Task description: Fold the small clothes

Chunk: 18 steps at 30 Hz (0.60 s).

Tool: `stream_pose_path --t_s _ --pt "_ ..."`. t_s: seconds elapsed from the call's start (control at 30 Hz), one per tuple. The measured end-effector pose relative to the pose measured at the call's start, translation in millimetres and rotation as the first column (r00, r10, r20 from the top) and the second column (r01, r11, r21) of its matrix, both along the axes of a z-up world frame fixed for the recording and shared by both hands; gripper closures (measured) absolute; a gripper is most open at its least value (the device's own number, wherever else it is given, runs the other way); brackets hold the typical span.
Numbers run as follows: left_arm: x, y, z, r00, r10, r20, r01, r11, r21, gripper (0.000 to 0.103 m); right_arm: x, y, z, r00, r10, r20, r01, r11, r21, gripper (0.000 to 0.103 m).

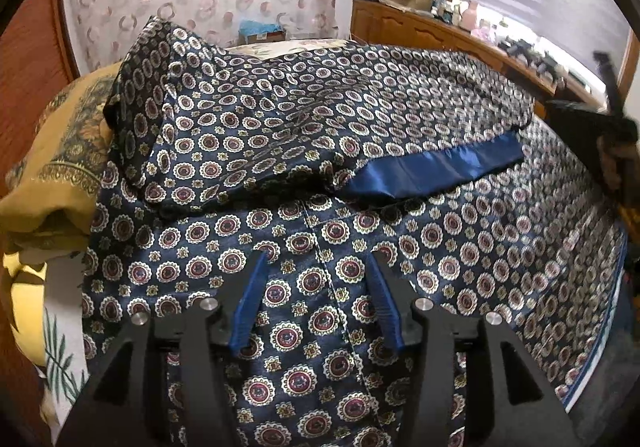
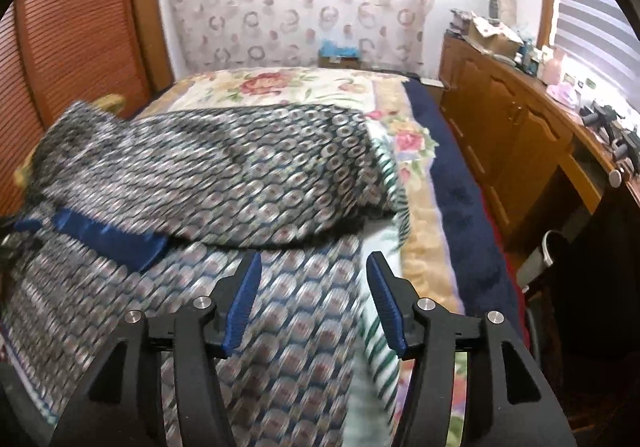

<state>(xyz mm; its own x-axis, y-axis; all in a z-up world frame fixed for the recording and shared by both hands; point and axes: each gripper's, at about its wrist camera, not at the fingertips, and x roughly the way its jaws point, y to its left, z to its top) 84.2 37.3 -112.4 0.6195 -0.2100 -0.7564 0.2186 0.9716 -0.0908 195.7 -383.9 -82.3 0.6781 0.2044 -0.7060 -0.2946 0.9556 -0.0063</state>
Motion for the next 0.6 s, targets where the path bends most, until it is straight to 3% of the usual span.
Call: stream_pose_path --t_s 0.1,0.33,0.53,0.6 --pt "-2 6 14 0.999 0.024 0.047 -0.024 1.0 -0.003 0.053 30 3 -9 0.999 -0.042 0.005 0.042 0.998 -0.051 0.046" --pt "3 40 60 0.977 0.122 0.175 -0.122 0.992 -0.008 0.053 69 -1 -9 0.994 -0.106 0.003 0.106 0.993 -0.043 0.046" --pt "30 57 66 0.97 0.153 0.191 -0.171 0.982 0.08 0.073 90 -7 -10 0.99 -0.135 -0.029 0.134 0.99 -0.044 0.046" --pt "39 60 62 0.972 0.153 0.179 -0.17 0.982 0.085 0.074 94 -8 -13 0.99 -0.136 -0.038 0.134 0.99 -0.049 0.046"
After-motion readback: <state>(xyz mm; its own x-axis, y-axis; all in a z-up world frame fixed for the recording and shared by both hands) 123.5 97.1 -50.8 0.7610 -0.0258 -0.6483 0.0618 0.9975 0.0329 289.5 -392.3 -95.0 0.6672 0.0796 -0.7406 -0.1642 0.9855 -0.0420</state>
